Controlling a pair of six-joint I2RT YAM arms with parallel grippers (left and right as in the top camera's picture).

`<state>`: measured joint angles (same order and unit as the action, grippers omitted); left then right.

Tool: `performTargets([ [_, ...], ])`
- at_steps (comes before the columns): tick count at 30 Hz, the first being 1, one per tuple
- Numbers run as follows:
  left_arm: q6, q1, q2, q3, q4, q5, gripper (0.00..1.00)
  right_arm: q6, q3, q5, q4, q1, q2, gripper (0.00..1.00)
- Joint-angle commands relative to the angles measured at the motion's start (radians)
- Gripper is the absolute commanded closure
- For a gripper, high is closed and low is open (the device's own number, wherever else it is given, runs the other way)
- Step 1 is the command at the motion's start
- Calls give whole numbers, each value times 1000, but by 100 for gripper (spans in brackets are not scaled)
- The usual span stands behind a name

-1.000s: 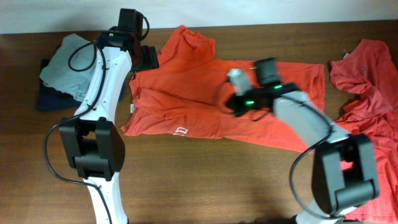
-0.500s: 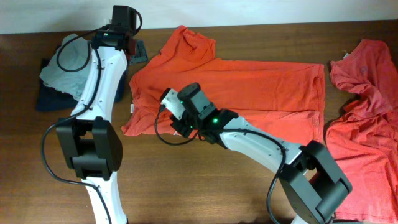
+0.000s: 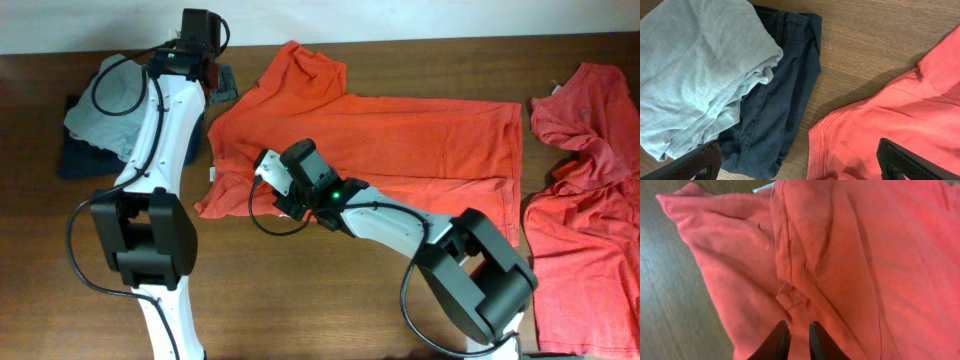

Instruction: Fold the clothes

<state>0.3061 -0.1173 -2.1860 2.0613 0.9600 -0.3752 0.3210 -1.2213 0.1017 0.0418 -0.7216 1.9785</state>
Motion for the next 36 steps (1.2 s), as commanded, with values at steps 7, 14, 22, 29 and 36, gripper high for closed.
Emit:
performTargets([
  [7,-15,0,26,13,0,-14,1,15,-8,-1,-47,-11,62,80],
  [14,-15,0,26,13,0,-14,1,15,-8,-2,-56,-11,92,80],
  [22,-15,0,26,13,0,-14,1,15,-8,-2,-72,-11,107,63],
  [29,-15,0,26,13,0,-14,1,15,-8,-5,-76,-11,146,62],
  [36,-15,0,26,13,0,-14,1,15,-8,-56,-140,-11,143,71],
])
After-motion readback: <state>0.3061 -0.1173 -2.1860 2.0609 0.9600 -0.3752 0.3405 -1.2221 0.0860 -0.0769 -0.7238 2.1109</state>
